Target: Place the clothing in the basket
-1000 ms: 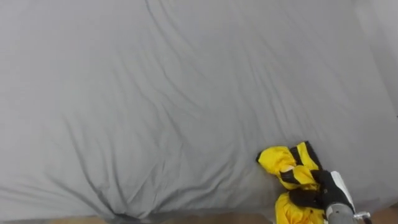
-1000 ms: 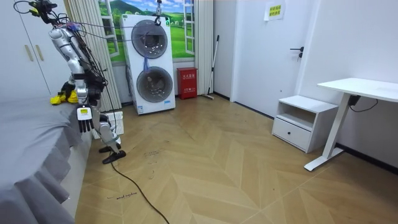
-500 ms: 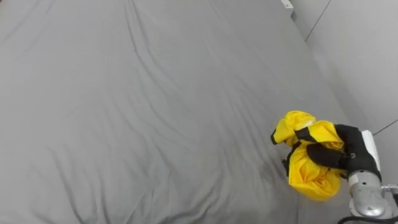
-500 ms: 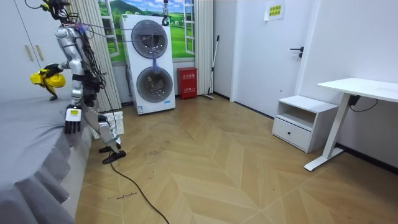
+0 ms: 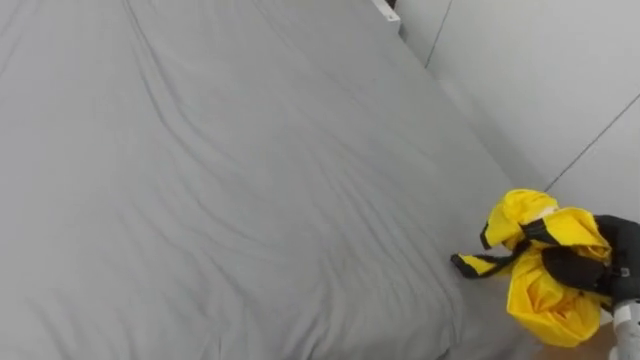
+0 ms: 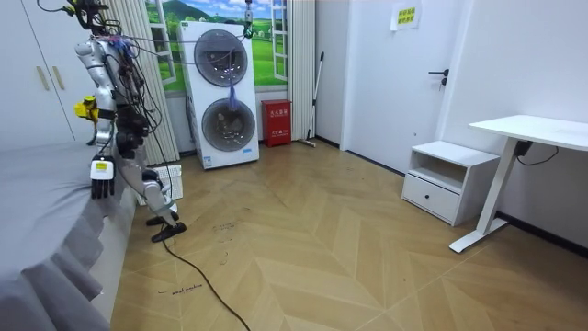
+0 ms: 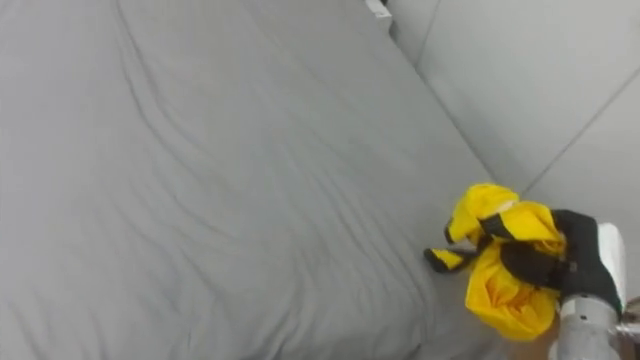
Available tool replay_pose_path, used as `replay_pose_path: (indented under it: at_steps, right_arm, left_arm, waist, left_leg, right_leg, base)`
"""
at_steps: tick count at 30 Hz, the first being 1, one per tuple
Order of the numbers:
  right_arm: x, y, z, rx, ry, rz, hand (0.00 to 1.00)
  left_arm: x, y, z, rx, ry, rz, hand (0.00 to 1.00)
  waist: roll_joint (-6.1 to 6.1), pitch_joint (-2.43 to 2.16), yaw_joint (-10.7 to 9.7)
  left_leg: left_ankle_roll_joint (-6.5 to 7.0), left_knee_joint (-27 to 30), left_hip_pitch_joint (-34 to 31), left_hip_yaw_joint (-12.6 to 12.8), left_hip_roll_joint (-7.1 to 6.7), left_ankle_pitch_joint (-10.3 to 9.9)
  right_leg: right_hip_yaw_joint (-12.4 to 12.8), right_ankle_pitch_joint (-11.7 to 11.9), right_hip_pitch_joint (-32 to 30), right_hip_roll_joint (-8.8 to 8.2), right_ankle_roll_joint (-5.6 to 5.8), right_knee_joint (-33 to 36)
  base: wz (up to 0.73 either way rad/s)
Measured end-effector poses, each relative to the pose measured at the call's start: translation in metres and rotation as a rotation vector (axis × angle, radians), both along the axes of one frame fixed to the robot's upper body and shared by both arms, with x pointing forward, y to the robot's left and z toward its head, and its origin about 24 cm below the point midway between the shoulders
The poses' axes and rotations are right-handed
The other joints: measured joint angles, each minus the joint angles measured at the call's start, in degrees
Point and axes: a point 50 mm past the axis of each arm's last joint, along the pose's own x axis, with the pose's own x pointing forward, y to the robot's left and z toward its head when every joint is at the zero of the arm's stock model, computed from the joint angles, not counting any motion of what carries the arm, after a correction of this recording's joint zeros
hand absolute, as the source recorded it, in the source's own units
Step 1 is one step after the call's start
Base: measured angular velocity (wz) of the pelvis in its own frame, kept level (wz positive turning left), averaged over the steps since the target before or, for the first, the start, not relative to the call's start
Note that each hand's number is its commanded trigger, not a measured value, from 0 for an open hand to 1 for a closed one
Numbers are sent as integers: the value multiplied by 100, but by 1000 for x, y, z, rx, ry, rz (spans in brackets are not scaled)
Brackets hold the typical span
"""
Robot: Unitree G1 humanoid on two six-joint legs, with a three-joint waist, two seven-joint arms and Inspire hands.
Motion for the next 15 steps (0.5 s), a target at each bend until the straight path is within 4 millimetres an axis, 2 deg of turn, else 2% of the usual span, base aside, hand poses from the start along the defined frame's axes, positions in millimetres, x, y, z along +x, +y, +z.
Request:
replay_pose_path:
  at_steps: [1,4,7,9,11,15]
  right_arm:
    - [-5,-2,-1,4,6,-15,100]
    - [-17,-8,-7,23,27,-62,100]
    - [-22,-6,-18,42,76,-74,100]
    - [-23,-4,-23,55,94,-80,100]
    - [-20,-3,-31,79,116,-93,100]
    - [-10,-3,-34,93,116,-110,100]
  left_arm:
    - [-3,1,0,4,16,1,0]
    - [-12,1,-1,1,60,5,0]
    - [-13,2,-1,2,75,-1,0]
    - [-11,3,0,3,72,-5,0]
    - [-6,3,0,2,79,-25,0]
    - [10,2,0,3,61,-76,0]
  waist:
    - [3,1,-107]
    - [47,20,-178]
    - [71,26,-260]
    - [95,31,-317]
    - [165,65,-448]
    - [320,92,-477]
  left_leg:
    - [-5,1,-13,38,16,-8]
    - [-24,29,0,290,47,-58]
    - [-11,101,-206,506,52,-82]
    - [6,190,-428,634,57,-100]
    - [30,293,-716,698,55,-113]
    - [84,533,-1376,780,56,-140]
  right_leg:
    - [21,3,-35,9,-5,18]
    - [235,11,-136,73,-18,97]
    - [442,13,-475,112,-16,285]
    - [508,18,-771,115,-11,423]
    - [599,65,-1098,121,2,529]
    - [639,135,-1752,93,17,780]
  base:
    - [-28]
    - [-41]
    - [-39]
    - [-32]
    - [-22]
    - [-15]
